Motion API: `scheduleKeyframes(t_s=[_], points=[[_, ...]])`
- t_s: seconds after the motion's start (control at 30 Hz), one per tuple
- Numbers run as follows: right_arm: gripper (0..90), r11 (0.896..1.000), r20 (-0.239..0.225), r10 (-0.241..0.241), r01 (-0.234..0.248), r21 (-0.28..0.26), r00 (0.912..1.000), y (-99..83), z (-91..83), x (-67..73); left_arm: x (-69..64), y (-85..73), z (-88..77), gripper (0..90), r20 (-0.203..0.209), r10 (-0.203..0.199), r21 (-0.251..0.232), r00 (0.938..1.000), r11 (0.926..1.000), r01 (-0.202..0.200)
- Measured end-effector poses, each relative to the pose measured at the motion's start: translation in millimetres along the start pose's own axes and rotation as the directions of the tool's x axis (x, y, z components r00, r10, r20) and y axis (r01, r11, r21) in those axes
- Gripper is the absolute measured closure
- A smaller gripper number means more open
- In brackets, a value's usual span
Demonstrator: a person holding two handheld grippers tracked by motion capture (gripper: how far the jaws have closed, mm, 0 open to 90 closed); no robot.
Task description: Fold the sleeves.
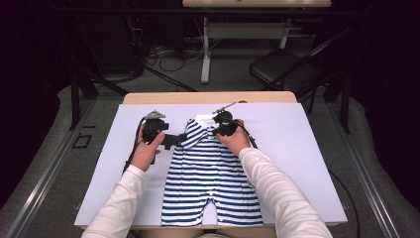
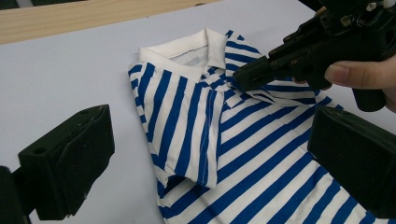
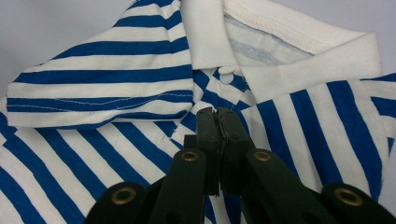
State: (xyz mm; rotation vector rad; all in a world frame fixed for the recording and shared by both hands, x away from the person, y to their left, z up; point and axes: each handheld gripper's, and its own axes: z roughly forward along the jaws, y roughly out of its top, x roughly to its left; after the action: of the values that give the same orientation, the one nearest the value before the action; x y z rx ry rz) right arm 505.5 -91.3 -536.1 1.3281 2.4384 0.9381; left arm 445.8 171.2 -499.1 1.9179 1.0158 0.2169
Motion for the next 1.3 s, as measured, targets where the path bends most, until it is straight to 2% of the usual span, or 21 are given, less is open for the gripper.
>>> scheduleKeyframes(t_s=[0.37,0.5,0.53,0.93,1.0,1.3], points=[[83.6,1.0,-0.015,0.004,-0.004,-0.02,0.9999,0.4,-2.4,0.4,0.6,-0.1,0.1,0.9,-0.002,0.001,0.0,1.0,1.0,-0.001],[77.0,0.999,-0.022,0.004,-0.005,-0.042,0.9998,1.0,-5.3,-1.2,0.8,-0.3,0.1,0.9,-0.004,-0.002,0.001,1.0,1.0,0.002],[74.8,0.999,-0.021,0.003,-0.004,-0.034,0.9998,1.7,-7.7,-2.1,0.8,-0.3,0.2,0.9,-0.003,-0.003,0.001,1.0,1.0,0.003],[53.0,0.997,0.003,0.004,-0.004,-0.077,1.0,2.7,-18.8,-9.0,0.8,-1.0,1.9,0.8,-0.003,-0.004,0.001,1.0,1.0,0.004],[49.6,0.998,0.014,-0.005,0.005,-0.063,0.9999,3.1,-21.3,-10.6,1.3,-1.4,2.2,0.7,-0.002,-0.005,0.004,1.0,1.0,0.005],[42.4,0.995,0.032,-0.024,0.027,-0.091,0.9992,5.6,-33.6,-20.8,2.1,-2.4,3.6,0.6,-0.009,-0.009,0.009,0.9999,0.9999,0.01]])
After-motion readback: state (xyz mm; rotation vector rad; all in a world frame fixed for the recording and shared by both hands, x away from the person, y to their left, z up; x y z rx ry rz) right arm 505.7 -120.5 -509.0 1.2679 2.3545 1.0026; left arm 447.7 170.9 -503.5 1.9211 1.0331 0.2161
